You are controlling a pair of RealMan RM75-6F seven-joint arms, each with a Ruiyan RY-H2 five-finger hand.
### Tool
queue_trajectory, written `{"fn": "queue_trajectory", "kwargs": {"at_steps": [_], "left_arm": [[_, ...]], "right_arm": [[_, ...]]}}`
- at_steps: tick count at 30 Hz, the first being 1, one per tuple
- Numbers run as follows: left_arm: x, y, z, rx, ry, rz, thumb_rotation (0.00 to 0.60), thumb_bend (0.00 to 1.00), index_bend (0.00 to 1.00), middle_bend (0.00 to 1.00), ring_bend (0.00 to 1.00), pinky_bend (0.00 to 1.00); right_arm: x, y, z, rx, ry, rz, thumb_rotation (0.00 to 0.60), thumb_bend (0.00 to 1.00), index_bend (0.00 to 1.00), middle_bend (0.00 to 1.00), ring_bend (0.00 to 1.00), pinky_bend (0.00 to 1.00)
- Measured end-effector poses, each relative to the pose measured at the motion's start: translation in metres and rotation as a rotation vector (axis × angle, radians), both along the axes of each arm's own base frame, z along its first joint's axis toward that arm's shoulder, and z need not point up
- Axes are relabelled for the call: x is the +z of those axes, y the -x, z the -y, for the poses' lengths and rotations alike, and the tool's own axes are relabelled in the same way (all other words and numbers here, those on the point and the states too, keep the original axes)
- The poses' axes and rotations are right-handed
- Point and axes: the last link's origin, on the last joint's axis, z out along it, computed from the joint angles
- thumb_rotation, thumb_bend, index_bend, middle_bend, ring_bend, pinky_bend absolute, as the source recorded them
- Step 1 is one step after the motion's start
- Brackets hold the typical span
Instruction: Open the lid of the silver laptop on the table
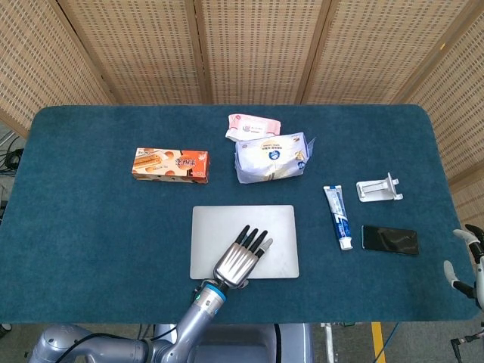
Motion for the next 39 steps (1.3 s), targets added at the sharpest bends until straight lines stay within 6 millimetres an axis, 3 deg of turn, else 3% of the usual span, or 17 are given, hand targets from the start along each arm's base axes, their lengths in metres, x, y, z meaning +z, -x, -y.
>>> {"fn": "queue_trajectory", "kwargs": {"at_steps": [25,39], "left_arm": [[0.0035,-0.0067,-0.0009,-0.016,-0.019,0.001,0.547,0.17,0.0,0.0,0.0,0.0],[0.0062,-0.0036,-0.0022,-0.084,-0.053,0.029,0.546,0.39,0.0,0.0,0.0,0.0]], "right_arm": [[0.001,0.0028,-0.0028,-0.006,0.006,0.007,0.6,0.41,0.25,0.17,0.0,0.1],[-0.0003,0.0024,-0.0011,0.006,0.006,0.017,0.6,0.41,0.25,0.17,0.0,0.1]]}}
